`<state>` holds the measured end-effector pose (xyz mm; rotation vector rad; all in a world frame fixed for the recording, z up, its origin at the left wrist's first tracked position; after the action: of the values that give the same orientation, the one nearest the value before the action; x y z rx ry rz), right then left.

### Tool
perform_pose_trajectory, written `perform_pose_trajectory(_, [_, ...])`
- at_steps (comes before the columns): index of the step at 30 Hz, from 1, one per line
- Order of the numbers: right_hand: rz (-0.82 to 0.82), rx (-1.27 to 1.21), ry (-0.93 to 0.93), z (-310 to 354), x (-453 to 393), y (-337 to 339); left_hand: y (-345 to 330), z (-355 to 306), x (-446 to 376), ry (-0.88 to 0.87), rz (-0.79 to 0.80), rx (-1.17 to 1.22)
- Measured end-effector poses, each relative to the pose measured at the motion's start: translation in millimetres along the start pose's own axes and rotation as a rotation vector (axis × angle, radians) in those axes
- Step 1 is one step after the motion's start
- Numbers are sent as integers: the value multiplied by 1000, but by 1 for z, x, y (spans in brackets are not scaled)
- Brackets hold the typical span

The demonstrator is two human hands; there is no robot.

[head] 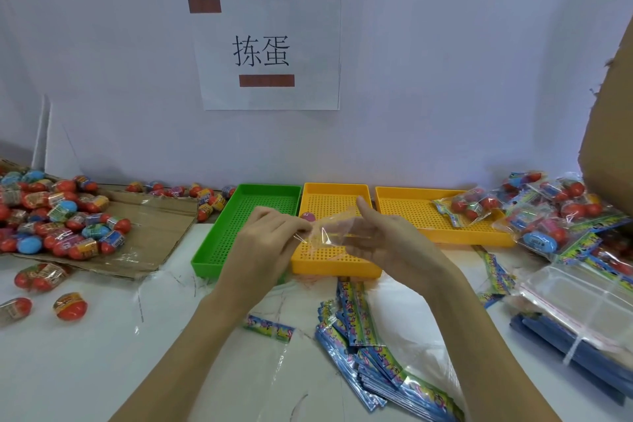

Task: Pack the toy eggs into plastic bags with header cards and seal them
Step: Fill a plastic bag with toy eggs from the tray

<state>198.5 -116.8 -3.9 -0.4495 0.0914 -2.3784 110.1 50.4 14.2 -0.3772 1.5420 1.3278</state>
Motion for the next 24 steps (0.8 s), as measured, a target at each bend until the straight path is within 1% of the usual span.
perform_pose_trajectory(3, [-235, 353, 282, 14, 6, -5, 4, 3, 0, 40, -30, 80])
perform_pose_trajectory(4, [-282, 447, 374, 18, 9, -9, 5, 4, -2, 74, -30, 132])
perform_pose_trajectory(6, [-314, 610, 524, 22, 13, -20, 6, 8, -3, 201, -48, 274])
perform_pose_trajectory(8, [-343, 674, 571, 23, 14, -27, 7, 15, -2, 389, -88, 449])
perform_pose_trajectory(9, [-344, 665, 573, 23, 13, -28, 6, 18, 0, 472, -102, 504])
perform_pose_trajectory(11, [-333, 636, 557, 22, 11, -27, 5, 24, 5, 565, -96, 525])
perform_pose_trajectory(14, [-278, 541, 444, 20, 9, -21, 3, 28, 7, 601, -47, 506])
perform_pose_trajectory(20, [-40, 311, 231, 11, 7, -25, 2, 18, 2, 455, -27, 487])
perform_pose_trajectory(22, [-1, 317, 153, 6, 5, -25, 4, 14, 0, 364, 1, 432])
perform_pose_trajectory(24, [20, 336, 121, 2, 3, -23, 4, 10, -1, 301, 26, 384])
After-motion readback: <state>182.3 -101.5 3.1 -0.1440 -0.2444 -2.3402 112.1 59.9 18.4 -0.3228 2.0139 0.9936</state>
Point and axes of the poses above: each hand's wrist, its own x-axis away from the middle knuckle, its own y-axis out of the back of the hand, z = x × y, the point moved 6 cm from there along -x, towards the middle knuckle, and after that the axes turned 13 degrees about -y, right-handed, at the moved point
